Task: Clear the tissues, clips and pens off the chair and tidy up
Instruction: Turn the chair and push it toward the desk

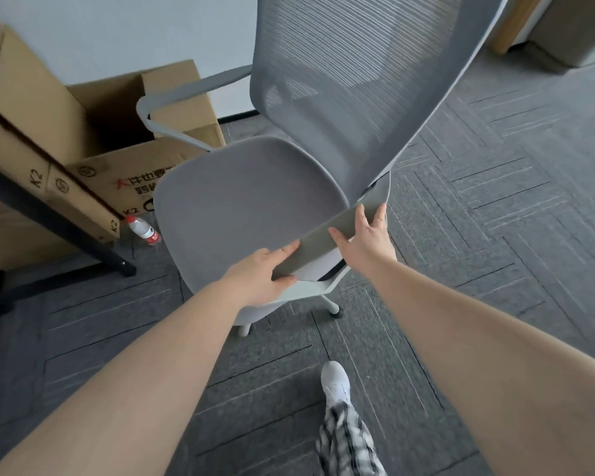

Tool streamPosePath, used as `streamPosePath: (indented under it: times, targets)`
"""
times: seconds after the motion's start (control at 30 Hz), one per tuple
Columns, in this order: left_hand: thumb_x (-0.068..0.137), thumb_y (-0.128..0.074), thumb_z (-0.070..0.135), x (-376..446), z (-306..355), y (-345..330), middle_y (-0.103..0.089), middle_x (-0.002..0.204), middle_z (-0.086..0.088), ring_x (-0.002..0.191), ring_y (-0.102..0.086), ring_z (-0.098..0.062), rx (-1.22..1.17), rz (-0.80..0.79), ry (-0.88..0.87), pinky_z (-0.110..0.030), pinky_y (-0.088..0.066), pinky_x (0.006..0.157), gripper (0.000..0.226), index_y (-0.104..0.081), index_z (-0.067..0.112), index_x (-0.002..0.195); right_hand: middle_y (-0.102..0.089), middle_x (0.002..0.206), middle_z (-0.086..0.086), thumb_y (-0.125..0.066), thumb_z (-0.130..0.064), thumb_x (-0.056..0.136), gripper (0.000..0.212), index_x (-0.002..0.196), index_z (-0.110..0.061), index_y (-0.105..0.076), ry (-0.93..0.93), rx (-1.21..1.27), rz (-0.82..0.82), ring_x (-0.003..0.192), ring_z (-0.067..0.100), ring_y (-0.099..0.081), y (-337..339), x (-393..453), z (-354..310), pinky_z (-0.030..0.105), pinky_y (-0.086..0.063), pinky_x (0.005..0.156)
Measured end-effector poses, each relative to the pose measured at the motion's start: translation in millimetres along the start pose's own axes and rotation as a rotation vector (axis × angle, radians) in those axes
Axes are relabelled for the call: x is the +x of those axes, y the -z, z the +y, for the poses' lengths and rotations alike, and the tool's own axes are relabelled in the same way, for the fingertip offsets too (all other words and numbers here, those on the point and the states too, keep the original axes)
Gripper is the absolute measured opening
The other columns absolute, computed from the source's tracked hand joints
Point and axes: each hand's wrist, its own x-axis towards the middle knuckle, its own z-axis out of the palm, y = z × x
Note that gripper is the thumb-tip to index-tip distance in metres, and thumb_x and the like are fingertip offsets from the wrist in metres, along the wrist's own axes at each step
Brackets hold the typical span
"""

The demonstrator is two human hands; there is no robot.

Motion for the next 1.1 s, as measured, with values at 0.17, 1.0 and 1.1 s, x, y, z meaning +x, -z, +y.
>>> streamPosePath:
  times: [0.17,1.0,1.1]
  targets:
    - [0.090,-0.043,0.054,-65.9,-27.2,-30.1,-0.044,0.110,0.005,0.098,-0.051,-0.019,0.057,0.009,-0.039,-0.031,-0.039,0.077,0.063,-0.005,0.058,0.140,0.021,0.159,0.010,-0.041,-0.063,0.089,0.084,0.153,-0.024,-0.002,-0.001,0.014,-0.017,0.150,0.023,0.005,-28.8,-81.8,3.8,0.045,-0.031,0.114]
    - [0.098,-0.033,0.040,-269.1,-33.8,-137.9,-0.028,0.149,-0.002,0.137,-0.029,-0.026,0.389,0.192,0.214,-0.053,-0.038,0.103,0.054,-0.007,0.046,0.146,-0.006,0.162,-0.006,-0.068,-0.043,0.083,0.111,0.148,-0.028,0.021,0.097,0.374,-0.087,0.143,0.023,-0.029,-61.7,-242.0,62.0,0.041,-0.040,0.106]
    - [0.099,-0.033,0.039,-271.8,-42.4,-135.1,-0.027,0.151,-0.002,0.139,-0.027,-0.025,0.387,0.182,0.208,-0.051,-0.037,0.105,0.054,-0.007,0.047,0.146,-0.006,0.162,-0.005,-0.067,-0.044,0.083,0.111,0.148,-0.027,0.020,0.086,0.353,-0.072,0.142,0.024,-0.032,-67.9,-249.2,57.8,0.040,-0.041,0.105]
